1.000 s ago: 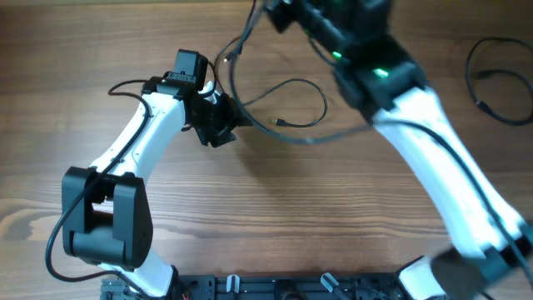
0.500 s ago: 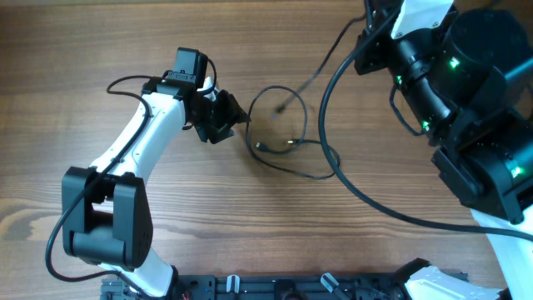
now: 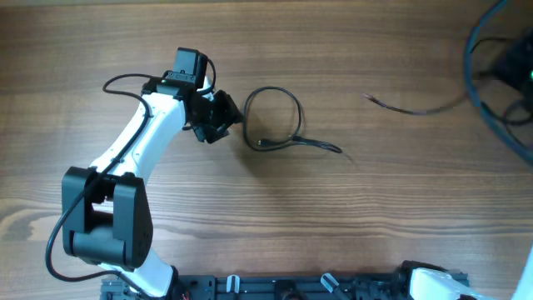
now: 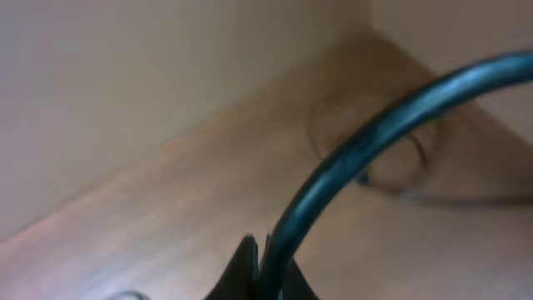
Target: Untangle cables
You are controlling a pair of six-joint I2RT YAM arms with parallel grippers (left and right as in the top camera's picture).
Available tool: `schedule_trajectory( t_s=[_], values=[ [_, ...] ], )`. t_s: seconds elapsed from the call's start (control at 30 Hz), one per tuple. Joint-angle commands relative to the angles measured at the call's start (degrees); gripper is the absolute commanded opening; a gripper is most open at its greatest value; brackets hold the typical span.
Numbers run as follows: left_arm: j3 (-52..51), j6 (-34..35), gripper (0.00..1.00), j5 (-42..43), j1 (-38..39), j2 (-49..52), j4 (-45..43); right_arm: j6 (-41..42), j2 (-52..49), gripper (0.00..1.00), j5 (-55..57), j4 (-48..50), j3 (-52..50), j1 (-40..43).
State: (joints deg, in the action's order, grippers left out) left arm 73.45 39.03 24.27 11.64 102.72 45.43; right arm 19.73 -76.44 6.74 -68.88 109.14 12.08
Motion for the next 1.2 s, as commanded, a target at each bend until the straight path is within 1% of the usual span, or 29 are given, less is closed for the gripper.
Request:
schedule_trajectory(
  t_s=[0.0,0.07,0.1,0.17,0.23,0.4,0.43,0.47,0.5,0.6,0.67,0.7,0.77,0.8,0.87,0.93,1.03,1.1,1.17],
  values=[
    [-0.33,-1.29,0.53,-0.81,0.24,0.15,0.22,1.42,-3.54,0.04,1.14,-7.56,0.24,15.80],
    [-0.33,-1.29,0.53,-0.81,0.26,0.15,0.24,3.15,-6.36,0.04,1.11,-7.39,-1.49,21.64],
    [-0.33,-1.29,0.52,-0.79,0.24,0.15,0.26,4.20,-9.55,0.04,1.14,-6.14,-3.23,25.51],
    [-0.33,-1.29,0.52,-0.79,0.24,0.15,0.44,5.92,-14.47,0.04,0.37,-5.73,-5.05,28.98],
    [-0.33,-1.27,0.52,-0.76,0.26,0.15,0.48,5.97,-18.64,0.04,-0.98,-4.98,-6.88,30.45],
    [-0.33,-1.11,0.52,-0.79,1.14,0.15,0.48,5.92,-27.26,0.05,-1.33,1.75,-14.78,30.58],
    [-0.33,-1.11,0.52,-0.79,1.53,0.15,0.46,5.29,-28.59,0.31,-2.29,2.29,-15.74,30.58],
    [-0.33,-1.11,0.52,-0.87,2.05,0.15,0.39,-0.87,-30.77,0.62,-9.53,2.03,-15.93,30.53],
    [-0.33,-1.11,0.52,-1.25,2.29,0.15,0.20,-3.21,-30.97,0.68,-13.73,1.75,-15.93,30.49],
    [-0.33,-1.11,0.53,-1.73,2.40,0.15,-0.24,-3.39,-29.51,0.72,-14.51,-0.85,-13.68,29.59],
    [-0.33,-1.11,0.56,-1.86,2.40,0.15,-0.46,-4.74,-26.58,0.75,-13.99,-1.73,-11.93,28.20],
    [-0.31,-1.11,0.57,-1.86,2.38,0.15,-0.50,-5.29,-24.09,0.79,-13.68,-1.64,-11.54,27.26],
    [-0.31,-1.14,0.59,-1.88,2.34,0.15,-0.81,-9.51,-19.28,0.80,-16.50,-0.55,-11.52,24.87],
    [-0.31,-1.16,0.59,-1.86,2.34,0.13,-1.11,-12.61,-17.14,0.80,-19.52,-0.09,-11.52,23.21],
    [-0.04,-1.31,0.59,-1.84,1.60,-0.85,-1.81,-21.38,-13.05,0.81,-27.74,0.68,-11.52,18.67],
    [0.81,-1.36,0.59,-1.88,0.28,-2.47,-1.77,-27.58,-10.58,0.81,-33.88,0.90,-11.52,13.57],
    [3.04,-1.33,0.60,-1.86,-3.74,-7.89,-1.97,-30.47,-9.94,0.80,-35.12,1.29,-11.54,3.76],
    [3.19,-1.31,0.63,-1.86,-7.37,-12.20,-2.40,-34.71,-11.28,0.79,-35.12,1.36,-11.61,-4.50],
    [3.19,-1.31,0.64,-1.86,-10.71,-15.06,-2.05,-36.59,-13.53,0.80,-34.93,1.68,-11.65,-12.59]
  ],
)
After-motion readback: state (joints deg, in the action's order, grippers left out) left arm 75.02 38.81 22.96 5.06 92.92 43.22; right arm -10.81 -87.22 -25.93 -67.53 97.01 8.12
